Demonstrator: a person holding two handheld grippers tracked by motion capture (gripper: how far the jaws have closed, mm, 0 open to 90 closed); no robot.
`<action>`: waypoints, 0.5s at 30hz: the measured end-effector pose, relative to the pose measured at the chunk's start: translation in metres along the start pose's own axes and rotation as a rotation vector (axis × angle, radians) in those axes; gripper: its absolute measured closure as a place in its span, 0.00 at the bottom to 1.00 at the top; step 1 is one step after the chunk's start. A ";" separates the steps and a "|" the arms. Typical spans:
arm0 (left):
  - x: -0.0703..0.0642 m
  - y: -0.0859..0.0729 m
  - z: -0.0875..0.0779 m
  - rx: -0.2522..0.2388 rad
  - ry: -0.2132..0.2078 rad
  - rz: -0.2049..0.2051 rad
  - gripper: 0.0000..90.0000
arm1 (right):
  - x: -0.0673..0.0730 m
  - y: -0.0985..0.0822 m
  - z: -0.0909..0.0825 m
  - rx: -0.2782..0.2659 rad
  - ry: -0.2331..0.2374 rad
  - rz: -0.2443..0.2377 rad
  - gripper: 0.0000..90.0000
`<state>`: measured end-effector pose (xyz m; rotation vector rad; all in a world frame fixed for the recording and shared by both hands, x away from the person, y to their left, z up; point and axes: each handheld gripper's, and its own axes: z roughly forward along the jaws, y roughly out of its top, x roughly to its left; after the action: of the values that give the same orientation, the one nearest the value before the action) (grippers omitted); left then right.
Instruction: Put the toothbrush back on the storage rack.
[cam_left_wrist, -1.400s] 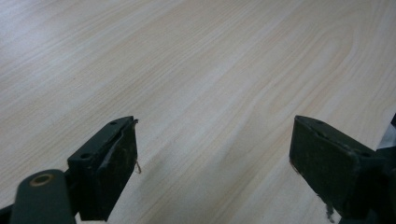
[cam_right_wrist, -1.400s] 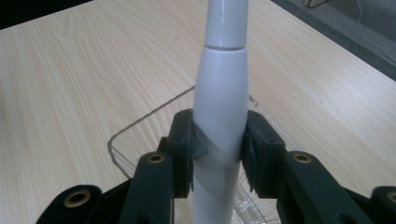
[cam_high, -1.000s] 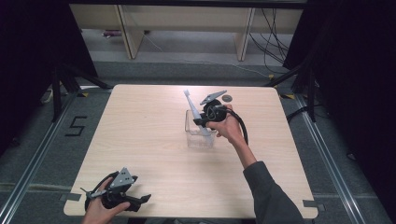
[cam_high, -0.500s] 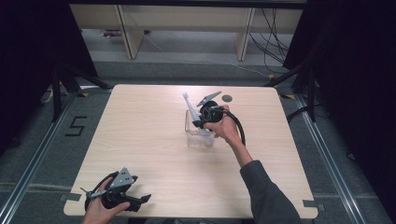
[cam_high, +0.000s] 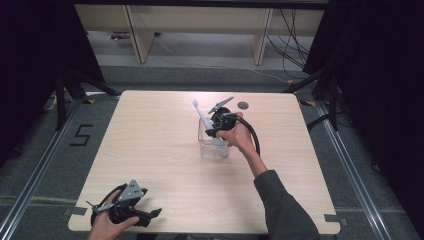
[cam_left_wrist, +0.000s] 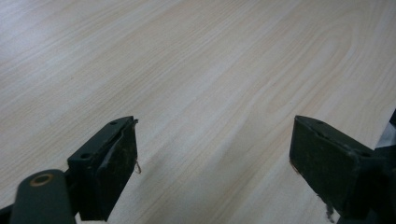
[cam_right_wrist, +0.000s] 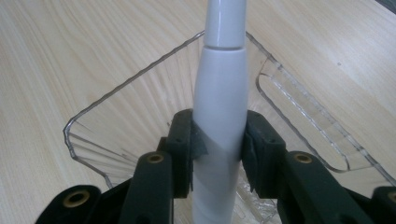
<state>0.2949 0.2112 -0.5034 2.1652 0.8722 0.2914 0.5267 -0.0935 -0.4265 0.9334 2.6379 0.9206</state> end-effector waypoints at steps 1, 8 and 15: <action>0.001 0.000 -0.001 0.009 0.003 0.011 0.16 | 0.001 0.000 -0.001 0.012 -0.007 0.004 0.74; 0.002 0.000 -0.001 0.014 0.009 0.014 0.16 | -0.001 0.001 0.001 -0.003 0.000 -0.030 0.74; 0.001 0.000 -0.001 0.013 0.009 0.016 0.17 | 0.002 0.001 0.003 0.011 -0.005 -0.006 0.73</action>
<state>0.2954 0.2129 -0.5027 2.1858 0.8645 0.3048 0.5269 -0.0897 -0.4280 0.9282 2.6430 0.9019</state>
